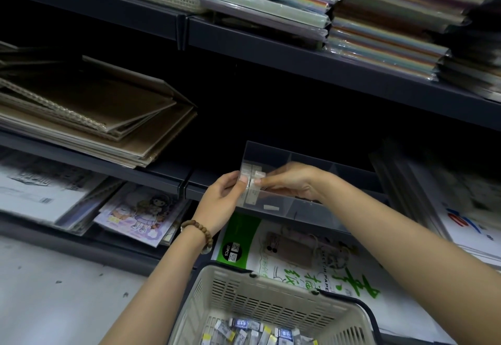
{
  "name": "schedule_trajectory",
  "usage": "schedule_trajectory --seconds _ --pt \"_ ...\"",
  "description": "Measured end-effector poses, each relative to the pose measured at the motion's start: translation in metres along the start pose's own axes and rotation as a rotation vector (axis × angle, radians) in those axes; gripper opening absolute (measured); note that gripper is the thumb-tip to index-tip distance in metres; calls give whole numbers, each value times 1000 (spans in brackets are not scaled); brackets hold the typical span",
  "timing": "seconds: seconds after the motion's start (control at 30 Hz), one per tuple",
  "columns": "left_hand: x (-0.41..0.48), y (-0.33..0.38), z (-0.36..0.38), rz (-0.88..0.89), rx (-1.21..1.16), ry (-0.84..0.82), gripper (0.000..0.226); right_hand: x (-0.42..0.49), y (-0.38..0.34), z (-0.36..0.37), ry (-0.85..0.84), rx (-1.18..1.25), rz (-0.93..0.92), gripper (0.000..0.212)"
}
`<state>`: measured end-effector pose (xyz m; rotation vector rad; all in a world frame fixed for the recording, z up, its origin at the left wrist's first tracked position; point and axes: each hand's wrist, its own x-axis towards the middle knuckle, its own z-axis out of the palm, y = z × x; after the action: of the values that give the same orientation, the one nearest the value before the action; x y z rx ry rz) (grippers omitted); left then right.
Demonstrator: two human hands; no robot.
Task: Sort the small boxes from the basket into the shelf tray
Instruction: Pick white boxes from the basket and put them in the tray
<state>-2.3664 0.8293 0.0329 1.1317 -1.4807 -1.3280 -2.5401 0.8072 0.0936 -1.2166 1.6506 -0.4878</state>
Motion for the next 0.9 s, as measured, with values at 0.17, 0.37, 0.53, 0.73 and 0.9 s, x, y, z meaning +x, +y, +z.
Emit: schedule_trajectory --seconds 0.17,0.37,0.53,0.73,0.9 --pt "-1 0 1 6 13 4 53 5 2 6 19 -61 25 50" --pt "-1 -1 0 6 1 12 51 2 -3 3 -8 251 97 34" --pt "0 -3 2 4 1 9 56 13 0 14 145 6 76 36" --pt "2 -6 1 -2 -29 -2 51 16 -5 15 72 -62 138 27" --pt "1 -9 2 24 -17 -6 53 12 -8 13 -38 -23 138 48"
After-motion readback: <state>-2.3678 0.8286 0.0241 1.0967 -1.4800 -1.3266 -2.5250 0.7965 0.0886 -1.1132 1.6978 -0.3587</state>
